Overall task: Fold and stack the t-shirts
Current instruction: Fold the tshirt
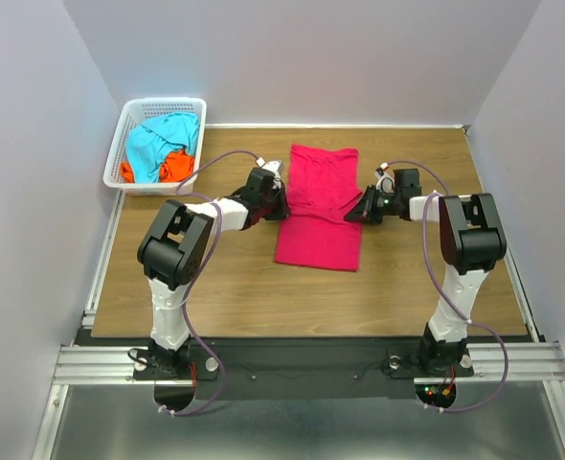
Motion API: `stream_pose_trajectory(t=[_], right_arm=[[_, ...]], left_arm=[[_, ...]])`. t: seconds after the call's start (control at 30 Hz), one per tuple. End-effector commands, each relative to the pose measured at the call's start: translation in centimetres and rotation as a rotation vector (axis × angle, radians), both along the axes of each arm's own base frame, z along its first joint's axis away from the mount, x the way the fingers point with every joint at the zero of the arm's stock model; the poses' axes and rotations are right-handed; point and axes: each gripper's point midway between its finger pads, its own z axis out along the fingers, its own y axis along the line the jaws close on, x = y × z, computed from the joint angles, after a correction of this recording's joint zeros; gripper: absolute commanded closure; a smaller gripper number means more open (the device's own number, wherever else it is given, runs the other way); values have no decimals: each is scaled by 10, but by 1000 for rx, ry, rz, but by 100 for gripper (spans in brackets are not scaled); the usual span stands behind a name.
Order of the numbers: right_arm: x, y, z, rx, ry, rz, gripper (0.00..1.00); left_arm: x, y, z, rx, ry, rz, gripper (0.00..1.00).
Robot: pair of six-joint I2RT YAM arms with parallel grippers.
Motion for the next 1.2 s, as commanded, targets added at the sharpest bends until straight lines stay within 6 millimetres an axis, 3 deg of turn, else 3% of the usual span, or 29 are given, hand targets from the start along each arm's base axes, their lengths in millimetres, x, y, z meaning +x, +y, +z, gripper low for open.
stream_pose_trajectory(t=[0.0,0.1,0.17,0.37,0.4,0.43,0.57,0.73,0.8,0.87,0.93,0.97,1.07,1.17], right_arm=[[15,-8,-11,-36,-26,-15,98],[11,-10,-21,-49,-2,-26,98],[7,-11,-23,-52,18,-39,97],[-32,-9,-29,-25,105,-37,97],[-38,-9,-31,-29,116,-38,97],[-51,-11,-36,-32,144,-37,97],[-74,-9,-24,-30,145,-1,96],[-71,-11,20,-44,49,-1,87],[-64,-14,44,-59,-8,-18,78],[-60,-19,56,-99,-34,-38,70],[-61,-25,72,-136,-74,-55,65],[-65,-33,69,-190,-59,-77,60],[-84,-46,69,-273,-17,-109,52],[-109,-63,56,-376,61,-164,44]], left_arm=[[8,5,6,-16,-2,1,75],[-6,10,-5,-17,46,5,75],[-25,16,-20,-23,105,19,76],[-78,34,-35,-74,192,48,76],[-80,33,-22,-105,168,51,76],[-94,39,-30,-100,192,58,76],[-105,44,-10,-128,147,55,76],[-92,49,25,-109,49,69,72],[-91,51,39,-99,20,67,62],[-90,55,48,-81,-9,82,40],[-96,57,58,-61,-25,85,32],[-104,56,63,-56,-24,76,25],[-123,53,64,-43,-16,66,19],[-155,44,60,-18,7,50,18]])
